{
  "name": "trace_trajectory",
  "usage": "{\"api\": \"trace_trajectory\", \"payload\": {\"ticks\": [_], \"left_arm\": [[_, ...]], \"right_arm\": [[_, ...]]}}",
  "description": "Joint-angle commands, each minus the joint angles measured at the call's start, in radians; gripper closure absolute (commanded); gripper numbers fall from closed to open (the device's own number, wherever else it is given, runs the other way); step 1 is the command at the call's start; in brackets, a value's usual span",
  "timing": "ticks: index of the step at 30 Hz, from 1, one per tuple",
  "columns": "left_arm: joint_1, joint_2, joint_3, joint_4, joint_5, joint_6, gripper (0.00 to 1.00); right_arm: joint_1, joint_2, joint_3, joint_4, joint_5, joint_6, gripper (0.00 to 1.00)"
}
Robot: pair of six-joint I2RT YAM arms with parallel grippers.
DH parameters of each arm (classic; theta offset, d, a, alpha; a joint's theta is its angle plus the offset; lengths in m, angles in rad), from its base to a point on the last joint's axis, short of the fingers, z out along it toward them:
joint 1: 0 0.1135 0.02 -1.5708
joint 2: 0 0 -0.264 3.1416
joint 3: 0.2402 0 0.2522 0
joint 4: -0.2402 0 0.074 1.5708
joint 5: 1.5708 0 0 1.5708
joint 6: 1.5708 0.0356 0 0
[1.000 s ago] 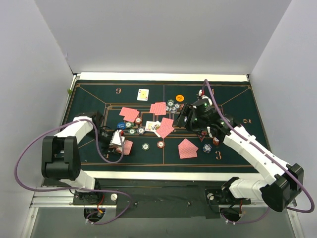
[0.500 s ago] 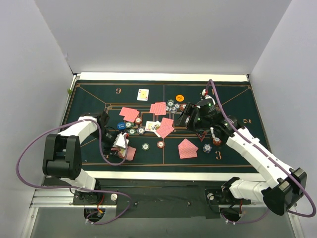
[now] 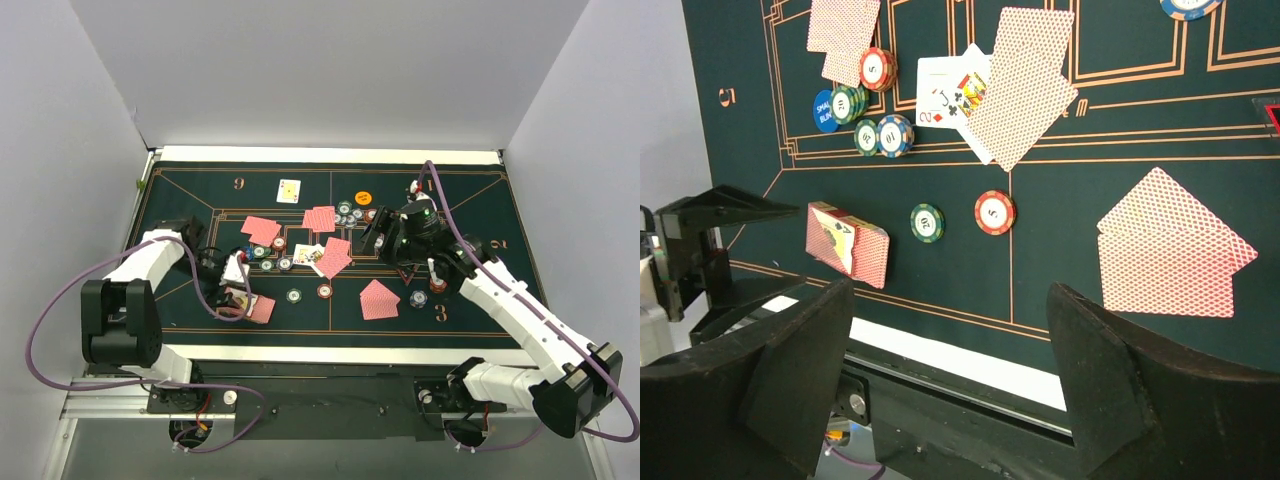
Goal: Distribute texas hold em gaming equipment
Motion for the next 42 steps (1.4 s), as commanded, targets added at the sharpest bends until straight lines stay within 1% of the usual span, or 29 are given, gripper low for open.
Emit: {"api": "trace_trajectory", "payload": {"ticks": [1, 4, 5, 6, 9, 11, 12, 13, 14, 15, 17, 18, 19, 20, 21, 22, 23, 24, 25, 26, 27, 29, 32, 33, 35, 36, 37, 38, 42], "left_arm": [[0.022, -0.061, 0.05, -0.046, 0.097, -0.117, 0.1], [0.025, -0.092, 0.061, -0.039, 0.12, -0.216, 0.1], [0.027, -0.096, 0.062, -0.016, 0.122, -0.31, 0.1], [0.027, -0.107, 0.062, -0.006, 0.126, -0.344, 0.1], [0.025, -0.142, 0.077, 0.012, 0.14, -0.533, 0.09], [0.025, -0.173, 0.094, 0.015, 0.145, -0.631, 0.09], [0.024, -0.191, 0.102, 0.053, 0.142, -0.67, 0.09], [0.019, -0.226, 0.104, 0.091, 0.113, -0.832, 0.09], [0.015, -0.25, 0.108, 0.181, 0.073, -1.013, 0.09], [-0.007, -0.294, 0.12, 0.207, -0.02, -1.061, 0.09], [-0.013, -0.361, 0.119, 0.236, -0.108, -1.112, 0.09], [-0.011, -0.383, 0.116, 0.279, -0.142, -1.18, 0.09], [0.002, -0.426, 0.105, 0.309, -0.204, -1.219, 0.09], [0.019, -0.44, 0.101, 0.343, -0.22, -1.3, 0.09], [0.081, -0.461, 0.081, 0.36, -0.246, -1.348, 0.09], [0.094, -0.464, 0.075, 0.368, -0.278, -1.418, 0.09], [0.113, -0.465, 0.061, 0.366, -0.313, -1.426, 0.08], [0.111, -0.448, 0.062, 0.316, -0.306, -1.381, 0.08], [0.113, -0.435, 0.083, 0.273, -0.256, -1.347, 0.12], [0.111, -0.419, 0.093, 0.208, -0.24, -1.331, 0.12], [0.11, -0.412, 0.111, 0.207, -0.243, -1.349, 0.17], [0.123, -0.423, 0.11, 0.263, -0.286, -1.414, 0.19], [0.13, -0.486, 0.076, 0.369, -0.395, -1.522, 0.19], [0.13, -0.495, 0.061, 0.41, -0.418, -1.546, 0.2], [0.131, -0.52, 0.045, 0.449, -0.466, -1.604, 0.16], [0.134, -0.524, 0.045, 0.452, -0.47, -1.641, 0.14], [0.136, -0.526, 0.045, 0.458, -0.472, -1.67, 0.14], [0.142, -0.52, 0.051, 0.457, -0.475, -1.679, 0.11], [0.157, -0.489, 0.082, 0.432, -0.457, -1.715, 0.1]], "right_arm": [[0.006, -0.032, 0.009, -0.019, 0.008, 0.004, 0.26], [0.016, -0.039, 0.013, -0.038, 0.031, -0.007, 0.19], [0.021, -0.039, 0.015, -0.045, 0.043, -0.01, 0.18], [0.024, -0.041, 0.016, -0.05, 0.049, -0.016, 0.16], [0.03, -0.044, 0.027, -0.07, 0.072, -0.028, 0.13], [0.038, -0.053, 0.036, -0.082, 0.087, -0.037, 0.11], [0.041, -0.055, 0.036, -0.09, 0.095, -0.041, 0.11], [0.039, -0.061, 0.042, -0.093, 0.098, -0.044, 0.09], [0.039, -0.064, 0.046, -0.101, 0.103, -0.047, 0.09], [0.039, -0.068, 0.047, -0.105, 0.103, -0.05, 0.08], [0.039, -0.079, 0.05, -0.111, 0.103, -0.056, 0.06], [0.039, -0.082, 0.052, -0.115, 0.103, -0.056, 0.05], [0.038, -0.087, 0.053, -0.115, 0.13, -0.061, 0.04], [0.036, -0.09, 0.055, -0.119, 0.138, -0.062, 0.04], [0.032, -0.091, 0.058, -0.122, 0.14, -0.064, 0.04], [0.024, -0.094, 0.061, -0.128, 0.14, -0.067, 0.04], [0.022, -0.105, 0.061, -0.13, 0.149, -0.08, 0.03], [0.022, -0.114, 0.058, -0.13, 0.182, -0.097, 0.03], [0.019, -0.134, 0.049, -0.13, 0.208, -0.106, 0.03], [0.021, -0.145, 0.03, -0.13, 0.253, -0.132, 0.03], [0.013, -0.163, 0.021, -0.128, 0.279, -0.145, 0.03], [0.0, -0.186, -0.031, -0.115, 0.349, -0.175, 0.02], [-0.013, -0.251, -0.105, -0.056, 0.399, -0.212, 0.02], [-0.036, -0.257, -0.127, -0.047, 0.391, -0.214, 0.02], [-0.088, -0.263, -0.146, -0.052, 0.356, -0.215, 0.02], [-0.111, -0.265, -0.155, -0.05, 0.33, -0.212, 0.02], [-0.163, -0.265, -0.172, -0.041, 0.286, -0.212, 0.02], [-0.186, -0.265, -0.18, -0.036, 0.264, -0.212, 0.02], [-0.37, -0.262, -0.23, 0.005, 0.183, -0.219, 0.02]]}}
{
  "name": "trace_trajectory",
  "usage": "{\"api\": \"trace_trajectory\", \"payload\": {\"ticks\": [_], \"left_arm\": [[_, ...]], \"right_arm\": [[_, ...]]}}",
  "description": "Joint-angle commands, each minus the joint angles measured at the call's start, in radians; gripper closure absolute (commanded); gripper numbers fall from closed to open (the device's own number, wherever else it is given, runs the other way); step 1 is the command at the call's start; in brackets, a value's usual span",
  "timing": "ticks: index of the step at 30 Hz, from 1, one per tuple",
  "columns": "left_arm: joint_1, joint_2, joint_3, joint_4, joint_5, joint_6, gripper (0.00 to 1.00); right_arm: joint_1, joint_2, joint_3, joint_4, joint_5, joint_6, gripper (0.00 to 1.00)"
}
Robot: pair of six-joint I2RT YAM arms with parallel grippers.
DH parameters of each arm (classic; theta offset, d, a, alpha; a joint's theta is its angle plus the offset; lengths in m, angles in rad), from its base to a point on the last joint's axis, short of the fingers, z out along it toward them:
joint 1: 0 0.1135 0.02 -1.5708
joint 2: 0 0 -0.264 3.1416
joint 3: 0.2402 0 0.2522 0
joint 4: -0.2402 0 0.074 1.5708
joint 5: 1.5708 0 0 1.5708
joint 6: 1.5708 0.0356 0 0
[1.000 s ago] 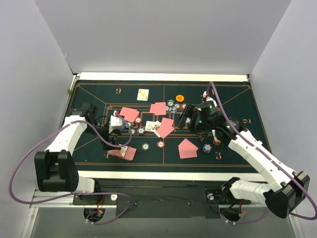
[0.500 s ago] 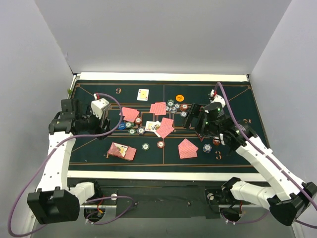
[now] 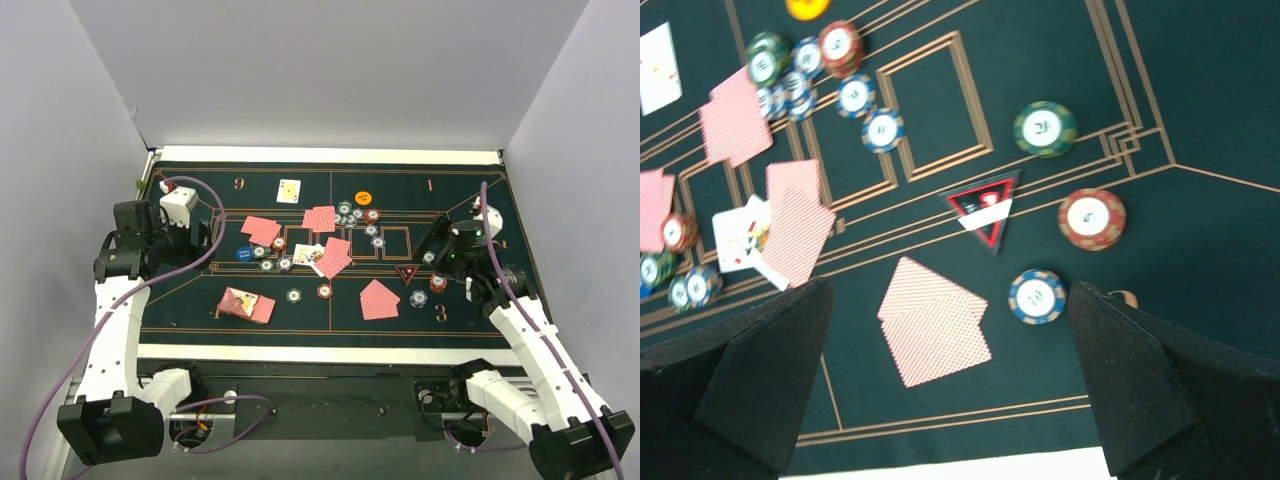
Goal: Distribute texas hold em gaming equipment
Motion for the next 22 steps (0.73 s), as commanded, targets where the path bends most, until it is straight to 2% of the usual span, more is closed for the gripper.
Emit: {"api": "trace_trajectory", "payload": {"ticks": [1, 4, 6, 13, 22], "left_arm": [[0.025, 0.027, 0.042, 0.047, -0.021, -0.106, 0.09], [0.031, 0.041, 0.039, 0.066, -0.085, -0.11, 0.09], [0.031, 0.033, 0.025, 0.09, -0.137, -0.113, 0.09], [0.031, 0.038, -0.009, 0.144, -0.205, -0.145, 0.09], [0.03, 0.116, -0.06, 0.276, -0.239, -0.201, 0.09]], "right_arm": [[-0.162, 0.001, -0.058, 0.074, -0.108, -0.016, 0.02], [-0.291, 0.011, -0.098, 0.12, -0.208, -0.003, 0.02], [-0.326, 0.021, -0.102, 0.123, -0.219, -0.01, 0.02], [-0.327, 0.06, -0.076, 0.076, -0.125, -0.021, 0.02], [-0.324, 0.058, -0.076, 0.076, -0.108, -0.059, 0.02]]}}
